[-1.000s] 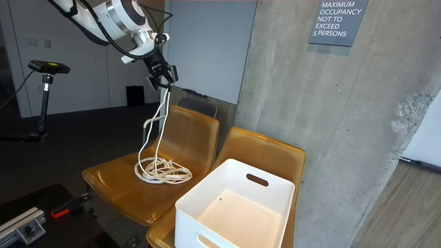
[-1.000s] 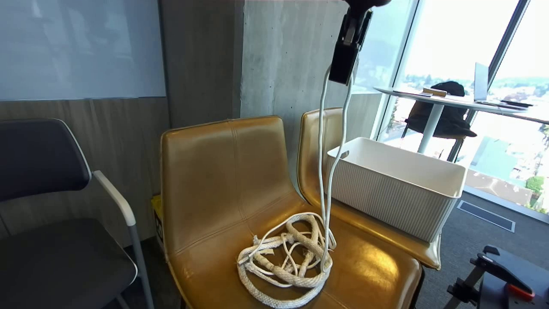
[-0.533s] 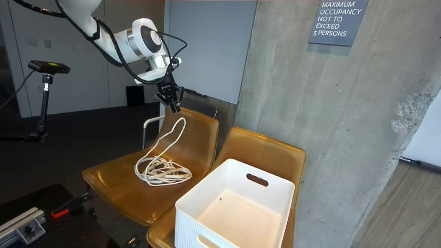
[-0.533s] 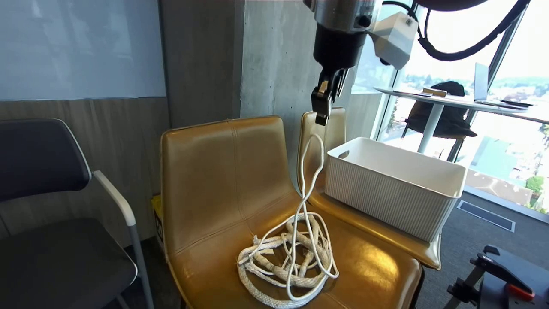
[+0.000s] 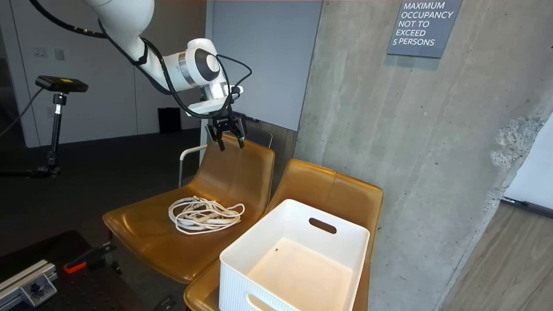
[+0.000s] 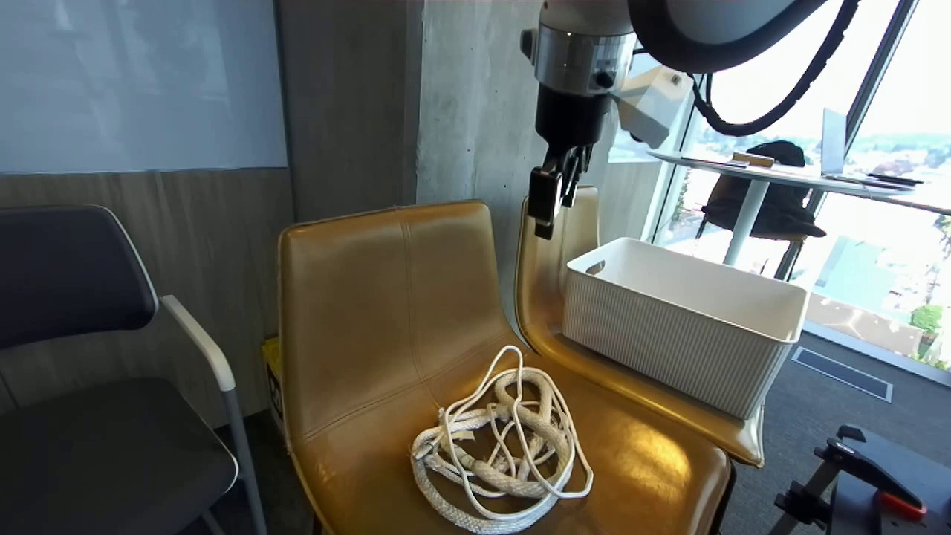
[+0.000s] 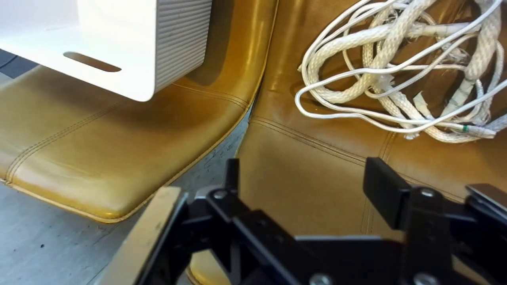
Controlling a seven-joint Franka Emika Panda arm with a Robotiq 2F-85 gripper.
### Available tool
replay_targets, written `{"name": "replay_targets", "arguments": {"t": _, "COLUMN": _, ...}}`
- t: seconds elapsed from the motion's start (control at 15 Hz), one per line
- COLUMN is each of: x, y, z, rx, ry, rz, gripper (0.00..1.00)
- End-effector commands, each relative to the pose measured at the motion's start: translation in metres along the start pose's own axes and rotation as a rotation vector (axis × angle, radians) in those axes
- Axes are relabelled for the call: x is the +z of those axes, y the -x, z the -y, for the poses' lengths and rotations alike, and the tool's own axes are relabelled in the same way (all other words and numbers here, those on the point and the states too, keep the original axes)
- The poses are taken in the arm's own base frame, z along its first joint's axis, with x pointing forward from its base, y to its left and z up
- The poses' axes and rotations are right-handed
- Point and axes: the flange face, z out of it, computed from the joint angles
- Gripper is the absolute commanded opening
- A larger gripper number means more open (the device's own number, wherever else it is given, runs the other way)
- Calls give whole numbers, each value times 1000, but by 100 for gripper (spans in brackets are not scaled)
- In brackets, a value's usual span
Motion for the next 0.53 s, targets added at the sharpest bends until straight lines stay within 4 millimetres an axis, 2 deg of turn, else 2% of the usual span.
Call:
{"name": "replay_targets", "arguments": {"t": 0.0, "x": 20, "y": 15, "z": -26, "rx": -99, "ry": -60, "rz": 45, "gripper": 100}}
{"name": "replay_targets", "arguments": {"t": 0.2, "x": 43, "y": 38, "z": -54, "rx": -263, "ry": -115, "rz": 84, "gripper": 100}}
{"name": "replay_targets", "arguments": {"t": 0.47, "x": 63, "y": 69, "z": -114, "rx": -476, "ry": -151, "rz": 114, "gripper": 100}}
